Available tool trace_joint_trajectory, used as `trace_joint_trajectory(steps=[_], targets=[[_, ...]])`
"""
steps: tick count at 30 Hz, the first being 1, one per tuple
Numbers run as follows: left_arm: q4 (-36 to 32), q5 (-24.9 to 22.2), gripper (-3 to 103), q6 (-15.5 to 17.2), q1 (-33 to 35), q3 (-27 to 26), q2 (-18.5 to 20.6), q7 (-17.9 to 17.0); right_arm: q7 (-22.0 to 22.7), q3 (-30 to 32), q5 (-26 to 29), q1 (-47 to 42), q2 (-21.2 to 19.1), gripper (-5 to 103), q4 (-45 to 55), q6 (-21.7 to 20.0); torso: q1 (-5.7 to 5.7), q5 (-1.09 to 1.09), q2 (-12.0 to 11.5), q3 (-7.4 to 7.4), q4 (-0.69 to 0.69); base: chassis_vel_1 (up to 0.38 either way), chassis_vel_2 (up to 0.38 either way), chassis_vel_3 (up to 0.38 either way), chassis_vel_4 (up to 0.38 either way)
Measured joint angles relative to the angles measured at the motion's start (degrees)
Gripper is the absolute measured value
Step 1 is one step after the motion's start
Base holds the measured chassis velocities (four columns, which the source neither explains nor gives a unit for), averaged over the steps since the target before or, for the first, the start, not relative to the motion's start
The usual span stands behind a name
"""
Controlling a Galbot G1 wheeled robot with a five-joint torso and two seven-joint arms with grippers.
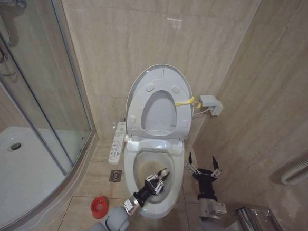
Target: Open the toilet lid, clean the toilet bowl with a toilet brush, close the toilet lid, and flush.
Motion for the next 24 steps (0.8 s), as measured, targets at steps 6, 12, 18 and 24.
trace_joint_trajectory(steps=[6, 12, 18, 24], targets=[[-5.4, -1.1, 19, 0.5, 0.6, 1.7, 0.4, -0.1, 0.0, 0.0, 0.0, 0.0, 0.0, 100, 0.0, 0.0, 0.0, 0.0, 0.0, 0.0, -0.02, 0.0, 0.0, 0.0, 0.0], [-7.9, -2.5, 19, 0.7, 1.5, 3.9, 0.3, 0.0, 0.0, 0.0, 0.0, 0.0, 0.0, 100, 0.0, 0.0, -0.01, 0.0, 0.0, 0.0, -0.01, 0.0, 0.0, 0.0, 0.0], [0.1, -1.4, 19, -1.2, -1.0, 0.3, -0.1, -0.3, 0.0, 0.0, 0.0, 0.0, 0.0, 100, 0.0, 0.0, 0.0, 0.0, 0.0, 0.0, -0.01, 0.0, 0.0, 0.0, 0.0], [-2.8, -1.9, 19, -1.0, -1.1, 0.6, 0.5, -0.7, 0.0, 0.0, 0.0, 0.0, 0.0, 100, 0.0, 0.0, 0.0, 0.01, 0.0, 0.0, -0.01, 0.0, 0.0, 0.0, 0.0]])
